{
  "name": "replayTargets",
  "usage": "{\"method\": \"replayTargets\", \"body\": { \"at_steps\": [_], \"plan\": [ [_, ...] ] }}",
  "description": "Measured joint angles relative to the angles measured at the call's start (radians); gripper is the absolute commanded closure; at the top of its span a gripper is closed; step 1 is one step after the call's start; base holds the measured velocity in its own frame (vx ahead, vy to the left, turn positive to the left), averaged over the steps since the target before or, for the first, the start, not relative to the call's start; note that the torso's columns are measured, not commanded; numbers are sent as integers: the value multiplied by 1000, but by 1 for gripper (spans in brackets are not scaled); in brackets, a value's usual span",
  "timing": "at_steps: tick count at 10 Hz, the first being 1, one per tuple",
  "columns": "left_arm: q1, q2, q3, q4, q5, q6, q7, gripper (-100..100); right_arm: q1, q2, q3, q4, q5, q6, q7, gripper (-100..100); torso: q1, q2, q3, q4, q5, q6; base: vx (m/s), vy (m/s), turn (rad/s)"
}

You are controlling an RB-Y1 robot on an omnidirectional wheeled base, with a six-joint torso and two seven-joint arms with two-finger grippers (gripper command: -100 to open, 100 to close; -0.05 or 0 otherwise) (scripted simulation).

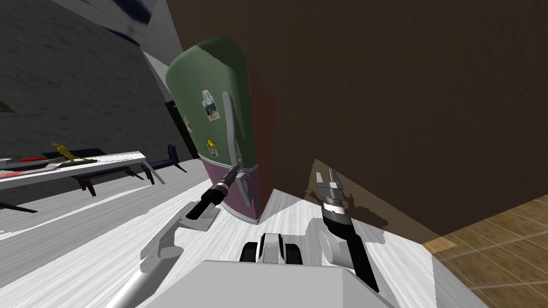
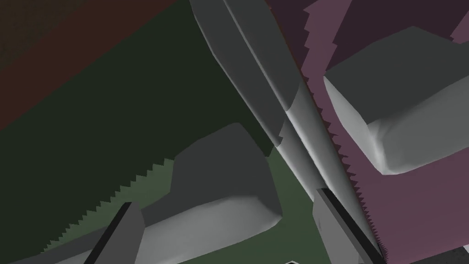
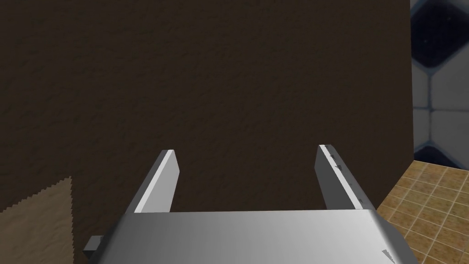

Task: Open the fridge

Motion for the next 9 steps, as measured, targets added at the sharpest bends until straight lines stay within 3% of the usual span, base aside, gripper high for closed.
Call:
{"method": "replayTargets", "body": {
  "at_steps": [4, 5, 7, 9],
  "plan": [
    [-20, 26, -4, 11, -4, 58, -1, -100, 0, 0, 0, 0, 0, 0, 0, 0, 0, 2, 1, 1, 0, 0, 33, -15, -15],
    [-20, 26, -4, 11, -4, 58, -1, 100, 0, 0, 0, 0, 0, 0, 0, 0, 0, 2, 1, 1, 0, 0, 0, 0, 0],
    [-12, 31, -16, 0, -2, 53, -2, 100, 0, 0, 0, 0, 0, 0, 0, 0, 5, 4, 2, 1, 1, 0, -108, 183, -88],
    [4, 50, -52, -30, 13, 49, -3, 100, -1, 0, 0, 0, 0, 0, 0, 0, 13, 5, 3, 6, 2, -7, -172, 256, -70]
  ]
}}
